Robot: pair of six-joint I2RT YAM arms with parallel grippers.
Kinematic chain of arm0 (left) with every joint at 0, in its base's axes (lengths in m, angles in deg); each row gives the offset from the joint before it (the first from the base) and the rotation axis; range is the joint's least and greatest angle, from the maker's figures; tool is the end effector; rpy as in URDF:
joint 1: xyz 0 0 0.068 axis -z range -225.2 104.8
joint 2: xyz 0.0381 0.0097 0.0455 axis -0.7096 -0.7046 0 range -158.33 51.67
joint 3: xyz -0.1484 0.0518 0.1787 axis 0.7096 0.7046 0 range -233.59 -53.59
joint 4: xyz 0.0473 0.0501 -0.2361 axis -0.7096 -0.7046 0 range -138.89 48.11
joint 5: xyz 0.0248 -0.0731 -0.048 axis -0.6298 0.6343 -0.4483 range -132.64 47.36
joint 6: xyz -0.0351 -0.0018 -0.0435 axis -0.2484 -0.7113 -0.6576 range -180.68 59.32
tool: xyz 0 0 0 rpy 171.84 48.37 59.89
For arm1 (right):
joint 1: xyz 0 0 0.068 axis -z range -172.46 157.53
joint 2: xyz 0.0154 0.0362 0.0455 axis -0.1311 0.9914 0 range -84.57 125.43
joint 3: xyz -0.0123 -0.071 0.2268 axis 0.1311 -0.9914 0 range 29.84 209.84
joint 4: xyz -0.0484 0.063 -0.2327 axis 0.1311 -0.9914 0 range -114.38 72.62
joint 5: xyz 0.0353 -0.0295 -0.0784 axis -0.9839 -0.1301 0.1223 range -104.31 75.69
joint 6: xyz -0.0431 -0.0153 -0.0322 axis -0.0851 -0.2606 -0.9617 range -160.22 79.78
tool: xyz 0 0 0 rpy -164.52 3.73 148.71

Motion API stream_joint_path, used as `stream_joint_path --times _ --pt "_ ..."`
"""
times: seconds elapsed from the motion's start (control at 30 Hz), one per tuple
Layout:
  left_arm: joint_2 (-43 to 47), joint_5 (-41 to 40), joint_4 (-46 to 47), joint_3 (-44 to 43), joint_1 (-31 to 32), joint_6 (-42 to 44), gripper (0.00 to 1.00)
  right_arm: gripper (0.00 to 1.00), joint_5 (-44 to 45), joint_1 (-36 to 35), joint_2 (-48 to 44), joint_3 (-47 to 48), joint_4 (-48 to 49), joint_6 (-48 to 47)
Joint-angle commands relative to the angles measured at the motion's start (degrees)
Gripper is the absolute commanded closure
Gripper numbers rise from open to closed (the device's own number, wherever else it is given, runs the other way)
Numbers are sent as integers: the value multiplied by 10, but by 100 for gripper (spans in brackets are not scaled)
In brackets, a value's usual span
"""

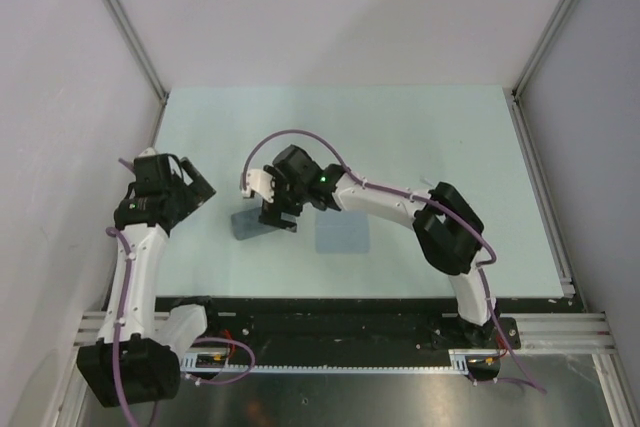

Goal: Organize the sunglasses
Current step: Pick up the sunglasses case from the center of the board.

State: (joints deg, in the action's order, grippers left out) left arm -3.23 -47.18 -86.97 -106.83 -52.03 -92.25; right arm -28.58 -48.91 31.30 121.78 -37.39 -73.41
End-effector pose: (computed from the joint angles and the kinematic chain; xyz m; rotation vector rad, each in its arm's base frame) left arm 0.1943 0.0263 0.2713 -0.8200 2.2408 -0.1104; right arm 0.2312 0.3659 0.2034 -1.7504 1.5835 0.4909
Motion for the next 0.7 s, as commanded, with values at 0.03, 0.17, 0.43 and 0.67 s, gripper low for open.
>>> stream_joint_path --times 0.03,0.17,0.43,0.67 --pt "-4 58 -4 8 -30 -9 0 0 -98 29 52 96 -48 -37" --pt "-12 65 -4 9 -42 -4 0 0 -125 36 101 162 -115 -68" --pt "-36 94 1 10 -64 -7 0 0 -99 27 140 195 -154 -106" --pt "-45 105 5 23 -70 -5 0 0 -81 23 160 195 -144 -105"
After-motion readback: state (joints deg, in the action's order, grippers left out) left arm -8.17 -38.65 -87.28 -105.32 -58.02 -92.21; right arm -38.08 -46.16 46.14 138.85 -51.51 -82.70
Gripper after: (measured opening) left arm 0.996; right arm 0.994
